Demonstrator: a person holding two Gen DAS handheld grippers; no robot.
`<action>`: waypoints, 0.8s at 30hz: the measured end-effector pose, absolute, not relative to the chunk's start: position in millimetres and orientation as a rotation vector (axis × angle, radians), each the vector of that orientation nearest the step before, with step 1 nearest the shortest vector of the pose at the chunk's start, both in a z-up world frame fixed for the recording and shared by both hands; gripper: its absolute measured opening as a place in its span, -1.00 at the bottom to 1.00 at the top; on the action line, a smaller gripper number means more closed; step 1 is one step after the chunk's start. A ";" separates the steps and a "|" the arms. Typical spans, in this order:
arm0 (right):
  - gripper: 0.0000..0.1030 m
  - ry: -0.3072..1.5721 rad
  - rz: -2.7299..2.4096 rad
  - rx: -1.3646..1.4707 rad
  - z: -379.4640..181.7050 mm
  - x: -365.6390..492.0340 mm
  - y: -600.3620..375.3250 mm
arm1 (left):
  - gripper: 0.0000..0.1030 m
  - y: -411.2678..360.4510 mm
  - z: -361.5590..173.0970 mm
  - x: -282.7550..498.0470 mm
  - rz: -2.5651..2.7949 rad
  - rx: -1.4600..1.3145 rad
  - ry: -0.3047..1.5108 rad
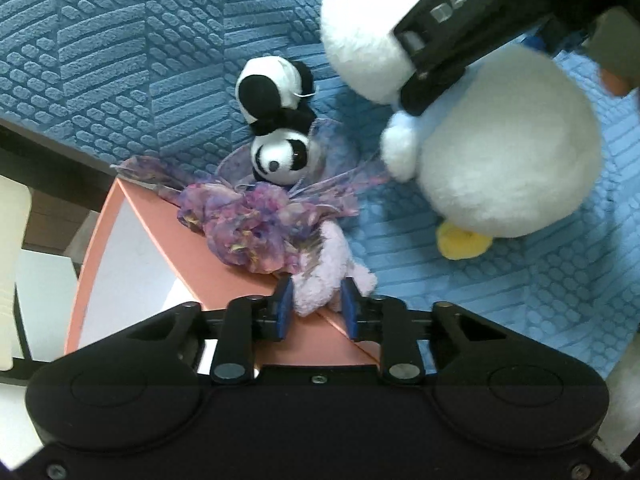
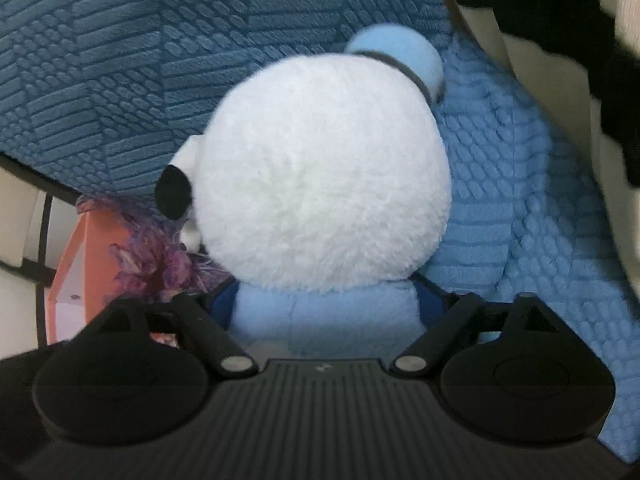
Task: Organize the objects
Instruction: 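Lift the white-blue plush with the right tool while the left tool lifts the pink plush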
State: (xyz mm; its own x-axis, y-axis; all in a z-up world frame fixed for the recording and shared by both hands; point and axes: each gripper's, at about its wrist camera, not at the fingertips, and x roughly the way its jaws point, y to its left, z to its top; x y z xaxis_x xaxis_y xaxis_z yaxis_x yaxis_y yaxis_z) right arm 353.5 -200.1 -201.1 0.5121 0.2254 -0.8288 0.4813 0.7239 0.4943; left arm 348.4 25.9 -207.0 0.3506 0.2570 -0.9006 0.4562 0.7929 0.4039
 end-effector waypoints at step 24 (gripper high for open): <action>0.54 1.035 -0.179 0.500 -137.6 263.0 -205.8 | -0.81 24.8 -167.5 294.2 0.048 0.144 1.135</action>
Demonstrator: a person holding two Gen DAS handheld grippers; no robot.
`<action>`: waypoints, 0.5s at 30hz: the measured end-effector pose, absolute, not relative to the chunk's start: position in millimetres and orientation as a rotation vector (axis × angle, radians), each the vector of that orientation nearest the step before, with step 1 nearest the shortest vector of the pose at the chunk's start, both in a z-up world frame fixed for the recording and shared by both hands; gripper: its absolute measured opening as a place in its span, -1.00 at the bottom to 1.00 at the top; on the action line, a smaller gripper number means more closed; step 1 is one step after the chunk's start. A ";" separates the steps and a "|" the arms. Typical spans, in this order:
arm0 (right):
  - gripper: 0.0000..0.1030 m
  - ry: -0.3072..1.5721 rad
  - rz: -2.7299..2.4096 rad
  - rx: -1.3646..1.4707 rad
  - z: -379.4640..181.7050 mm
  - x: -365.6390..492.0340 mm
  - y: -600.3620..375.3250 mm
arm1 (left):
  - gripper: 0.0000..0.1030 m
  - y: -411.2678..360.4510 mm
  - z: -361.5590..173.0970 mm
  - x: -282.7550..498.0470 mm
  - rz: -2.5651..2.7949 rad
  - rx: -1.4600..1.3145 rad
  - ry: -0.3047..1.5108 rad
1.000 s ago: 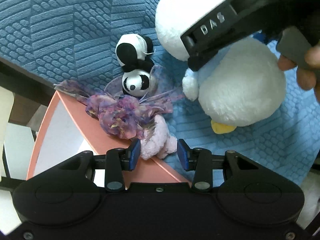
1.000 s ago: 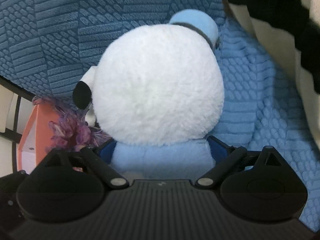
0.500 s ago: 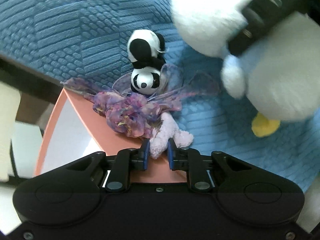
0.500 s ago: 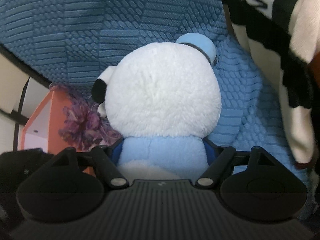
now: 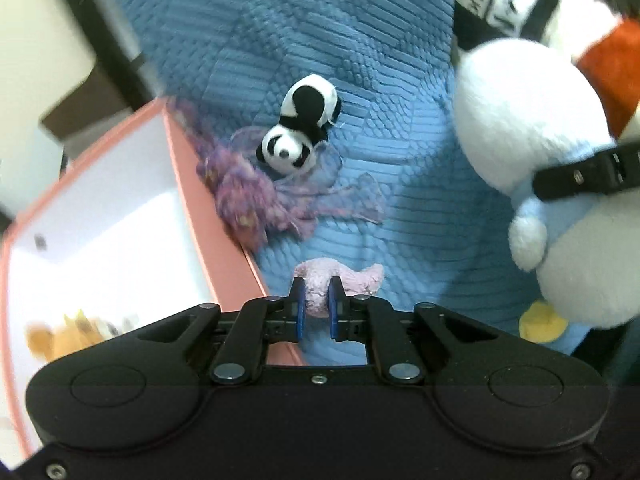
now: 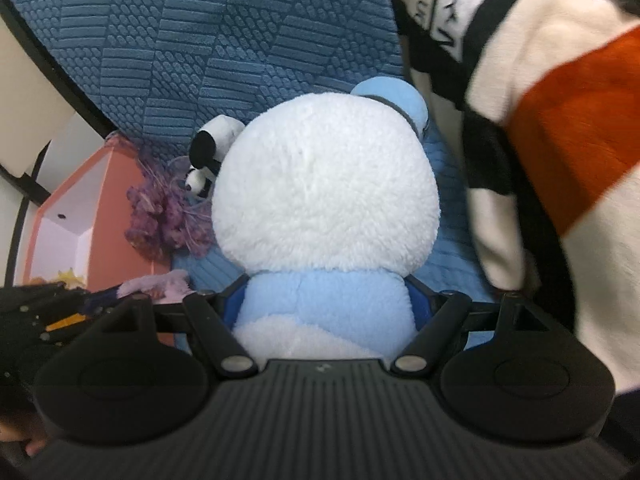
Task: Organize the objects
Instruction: 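Lift the white-blue plush with the right tool while the left tool lifts the pink plush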
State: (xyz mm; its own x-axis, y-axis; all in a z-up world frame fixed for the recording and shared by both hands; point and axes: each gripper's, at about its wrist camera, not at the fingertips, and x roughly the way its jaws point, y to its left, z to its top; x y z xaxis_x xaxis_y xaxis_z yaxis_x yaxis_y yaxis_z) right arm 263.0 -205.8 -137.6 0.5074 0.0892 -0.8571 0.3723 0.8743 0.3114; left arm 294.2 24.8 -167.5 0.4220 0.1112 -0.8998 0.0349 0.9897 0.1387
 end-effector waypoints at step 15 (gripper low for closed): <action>0.54 1.076 -0.149 0.407 -151.5 213.2 -205.2 | -0.78 -16.9 -199.1 222.6 0.142 -0.096 1.128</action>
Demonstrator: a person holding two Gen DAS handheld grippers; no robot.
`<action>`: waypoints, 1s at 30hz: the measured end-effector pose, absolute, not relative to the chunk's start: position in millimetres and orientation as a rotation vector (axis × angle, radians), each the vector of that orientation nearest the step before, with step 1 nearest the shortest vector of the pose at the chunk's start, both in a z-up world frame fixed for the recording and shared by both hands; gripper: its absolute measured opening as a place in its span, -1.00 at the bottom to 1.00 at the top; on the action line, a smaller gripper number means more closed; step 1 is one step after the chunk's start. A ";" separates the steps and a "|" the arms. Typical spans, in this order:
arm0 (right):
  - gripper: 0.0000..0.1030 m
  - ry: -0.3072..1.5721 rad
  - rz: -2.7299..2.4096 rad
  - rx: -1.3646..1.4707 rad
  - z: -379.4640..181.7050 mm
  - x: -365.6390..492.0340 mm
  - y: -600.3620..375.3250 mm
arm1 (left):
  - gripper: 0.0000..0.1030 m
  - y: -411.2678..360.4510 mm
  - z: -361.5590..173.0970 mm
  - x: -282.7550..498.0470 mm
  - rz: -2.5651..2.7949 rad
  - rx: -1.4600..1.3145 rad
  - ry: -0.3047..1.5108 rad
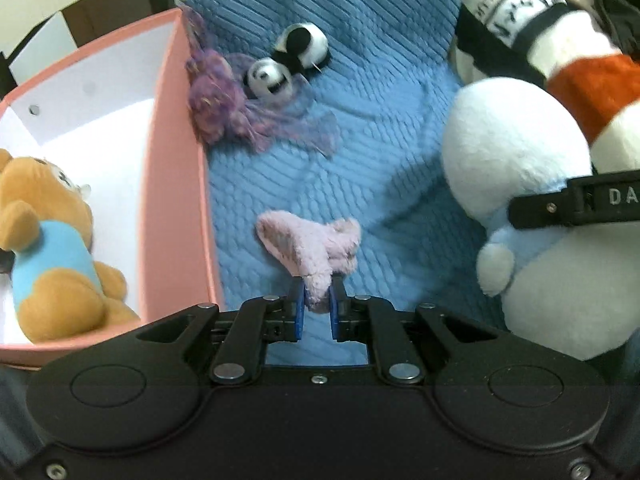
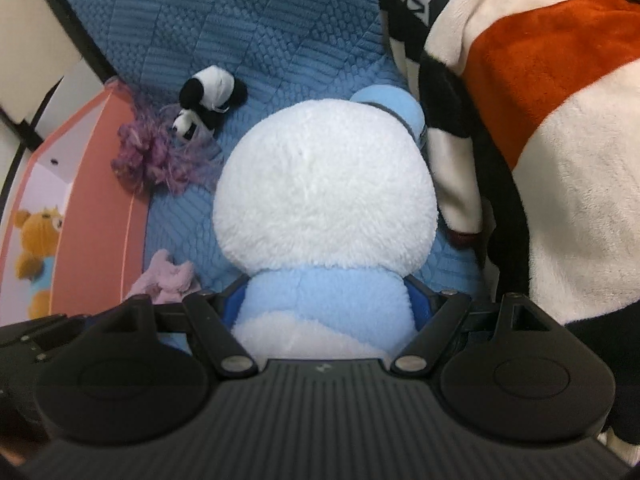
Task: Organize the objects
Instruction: 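Lift the white-blue plush with the right tool while the left tool lifts the pink plush, then carry the white-blue plush with the right tool while the left tool carries the pink plush to the box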
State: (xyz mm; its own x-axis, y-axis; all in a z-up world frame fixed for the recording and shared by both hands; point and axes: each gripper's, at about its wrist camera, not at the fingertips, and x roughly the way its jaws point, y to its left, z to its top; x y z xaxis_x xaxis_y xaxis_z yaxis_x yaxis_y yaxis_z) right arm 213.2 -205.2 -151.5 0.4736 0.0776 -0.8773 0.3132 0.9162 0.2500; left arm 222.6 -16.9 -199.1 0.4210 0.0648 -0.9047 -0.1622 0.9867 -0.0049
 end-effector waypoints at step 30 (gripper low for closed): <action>0.61 1.093 -0.055 0.395 -178.2 205.8 -222.1 | -0.05 -8.6 -243.4 257.6 0.316 -0.296 1.183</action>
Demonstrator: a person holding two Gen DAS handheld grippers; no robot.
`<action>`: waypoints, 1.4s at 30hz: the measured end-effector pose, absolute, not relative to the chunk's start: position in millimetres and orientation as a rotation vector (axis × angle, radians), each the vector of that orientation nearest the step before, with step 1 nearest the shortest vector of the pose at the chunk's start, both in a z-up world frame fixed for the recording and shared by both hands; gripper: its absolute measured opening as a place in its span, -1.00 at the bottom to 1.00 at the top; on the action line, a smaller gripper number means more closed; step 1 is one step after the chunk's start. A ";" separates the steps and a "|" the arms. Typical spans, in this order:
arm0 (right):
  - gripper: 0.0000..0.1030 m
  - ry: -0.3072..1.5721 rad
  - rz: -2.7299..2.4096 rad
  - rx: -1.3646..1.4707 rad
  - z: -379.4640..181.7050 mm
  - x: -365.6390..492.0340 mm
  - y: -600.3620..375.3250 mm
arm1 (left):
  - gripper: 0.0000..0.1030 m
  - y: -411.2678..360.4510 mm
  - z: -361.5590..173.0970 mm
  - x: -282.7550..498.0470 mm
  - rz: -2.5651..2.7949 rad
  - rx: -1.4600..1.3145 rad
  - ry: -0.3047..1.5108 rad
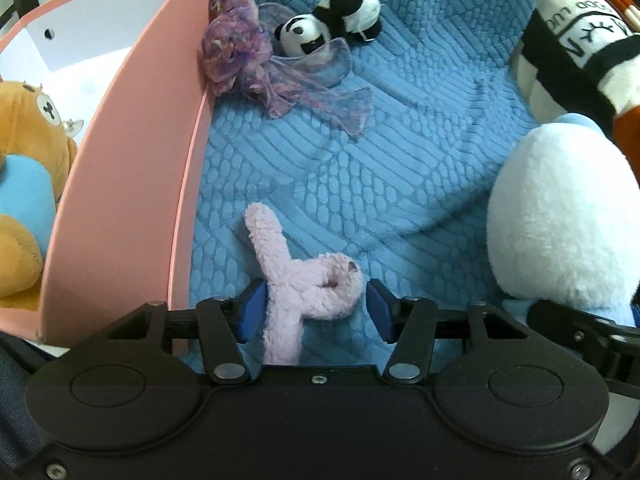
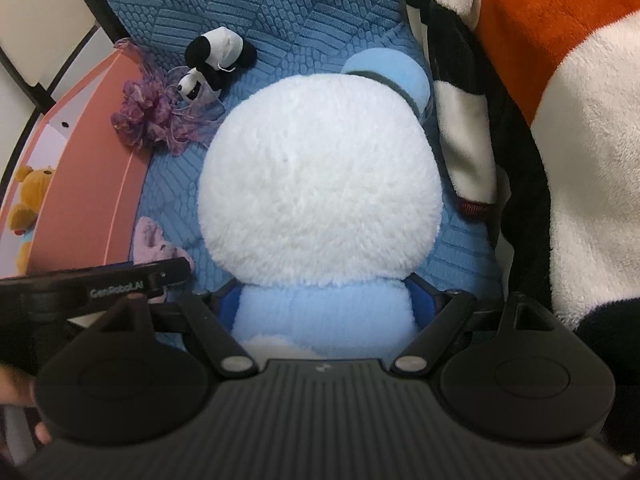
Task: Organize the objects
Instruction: 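Carry the white-blue plush with the right tool while the left tool carries the pink plush to the box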
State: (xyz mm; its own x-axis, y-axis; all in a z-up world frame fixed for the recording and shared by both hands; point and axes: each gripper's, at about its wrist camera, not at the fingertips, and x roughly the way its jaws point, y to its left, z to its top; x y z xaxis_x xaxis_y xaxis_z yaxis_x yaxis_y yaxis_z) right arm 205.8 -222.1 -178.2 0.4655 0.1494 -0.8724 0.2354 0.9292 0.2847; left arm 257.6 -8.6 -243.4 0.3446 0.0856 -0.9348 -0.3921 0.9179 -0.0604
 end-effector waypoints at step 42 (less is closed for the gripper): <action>0.54 1.024 -0.077 0.445 -108.7 189.1 -176.0 | -0.14 11.9 -126.2 213.9 0.107 -0.320 1.069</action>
